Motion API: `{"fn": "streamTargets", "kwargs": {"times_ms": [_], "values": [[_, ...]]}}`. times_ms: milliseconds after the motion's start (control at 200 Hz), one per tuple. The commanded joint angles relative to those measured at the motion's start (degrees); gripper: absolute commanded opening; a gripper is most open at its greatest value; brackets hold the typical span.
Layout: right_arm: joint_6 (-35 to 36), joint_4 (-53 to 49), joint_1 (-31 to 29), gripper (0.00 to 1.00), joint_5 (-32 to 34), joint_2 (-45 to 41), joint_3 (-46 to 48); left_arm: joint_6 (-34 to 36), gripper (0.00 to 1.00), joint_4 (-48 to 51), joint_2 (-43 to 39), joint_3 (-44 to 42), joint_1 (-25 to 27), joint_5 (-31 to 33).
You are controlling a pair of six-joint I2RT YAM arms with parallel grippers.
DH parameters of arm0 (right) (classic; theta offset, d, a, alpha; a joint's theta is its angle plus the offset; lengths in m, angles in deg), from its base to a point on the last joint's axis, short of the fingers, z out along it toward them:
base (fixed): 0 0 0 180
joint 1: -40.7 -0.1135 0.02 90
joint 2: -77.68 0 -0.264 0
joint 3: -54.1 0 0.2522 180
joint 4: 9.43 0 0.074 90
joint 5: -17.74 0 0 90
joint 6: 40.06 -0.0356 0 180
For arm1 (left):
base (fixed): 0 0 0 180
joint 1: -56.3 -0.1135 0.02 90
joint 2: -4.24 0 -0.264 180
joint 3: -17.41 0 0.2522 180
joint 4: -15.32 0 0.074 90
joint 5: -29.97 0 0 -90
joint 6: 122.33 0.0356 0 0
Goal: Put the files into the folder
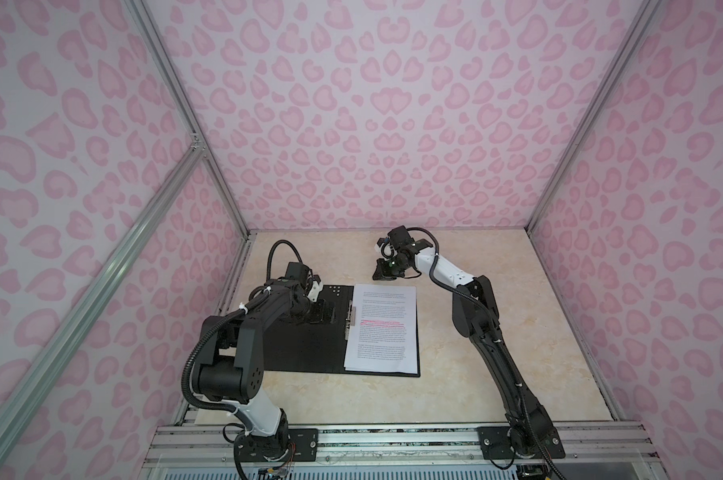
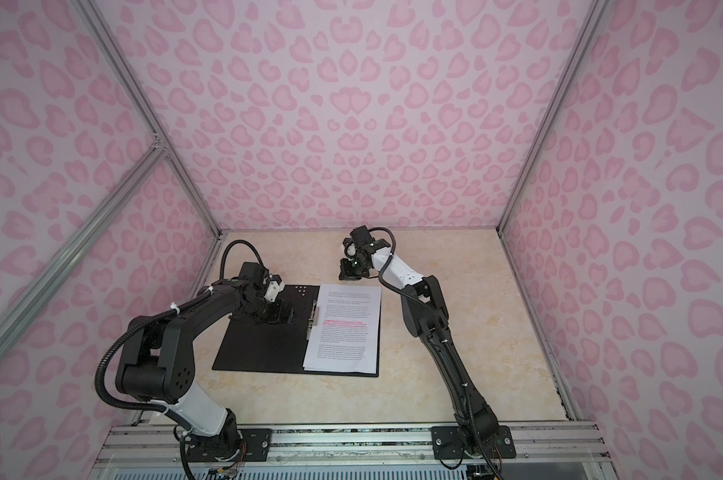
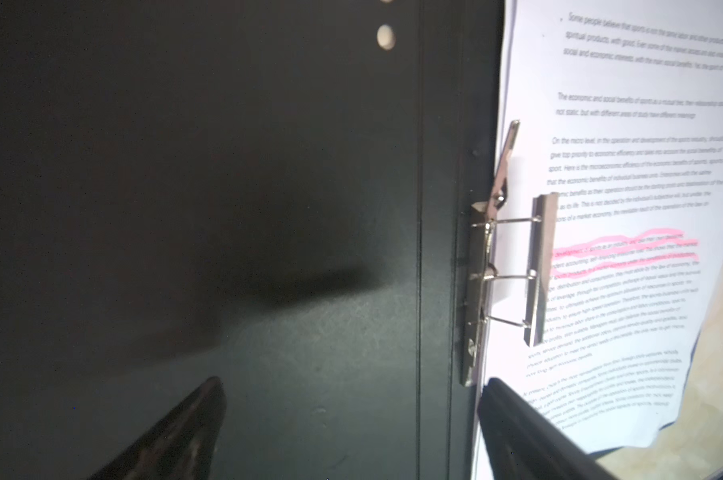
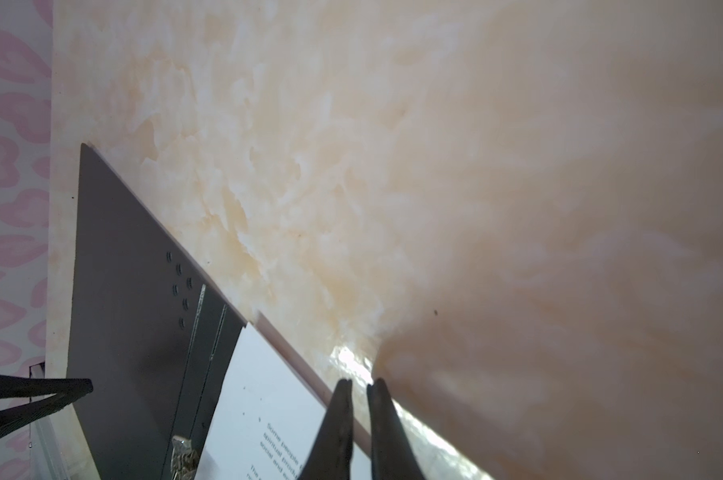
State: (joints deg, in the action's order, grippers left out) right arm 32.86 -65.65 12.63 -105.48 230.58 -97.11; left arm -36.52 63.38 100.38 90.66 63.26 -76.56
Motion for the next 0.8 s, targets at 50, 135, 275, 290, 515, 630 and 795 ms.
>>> {"fn": "streamTargets", "kwargs": {"times_ms": [50,135,275,290,515,630,795], "values": [[0.9,-2.4,0.0,0.13,-1.4,1.8,-1.6,-2.8,0.97,-2.9,1.4,-0.9,-0.5,-2.1],[0.9,-3.3,0.0,0.14,-2.0,2.9,-3.2,-3.7,0.97,-3.1,2.3,-1.1,-0.6,-3.2],[1.2,-5.0,-0.1,0.13,-3.1,4.6,-6.1,-5.0,0.96,-3.5,3.5,-1.6,-0.6,-4.9],[1.2,-5.0,-0.2,0.13,-3.3,4.7,-6.3,-5.3,0.96,-3.5,3.6,-1.6,-0.6,-5.0],[2.1,-6.1,-0.7,0.13,-4.8,5.5,-6.9,-6.4,0.94,-3.3,6.1,-1.6,-1.0,-6.0],[2.6,-6.6,-1.1,0.13,-5.1,5.4,-6.9,-6.6,0.94,-3.3,6.5,-1.5,-1.2,-6.3],[2.6,-6.7,-1.4,0.13,-6.3,5.9,-7.8,-6.7,0.93,-3.2,6.6,-1.6,-1.2,-6.5]]}}
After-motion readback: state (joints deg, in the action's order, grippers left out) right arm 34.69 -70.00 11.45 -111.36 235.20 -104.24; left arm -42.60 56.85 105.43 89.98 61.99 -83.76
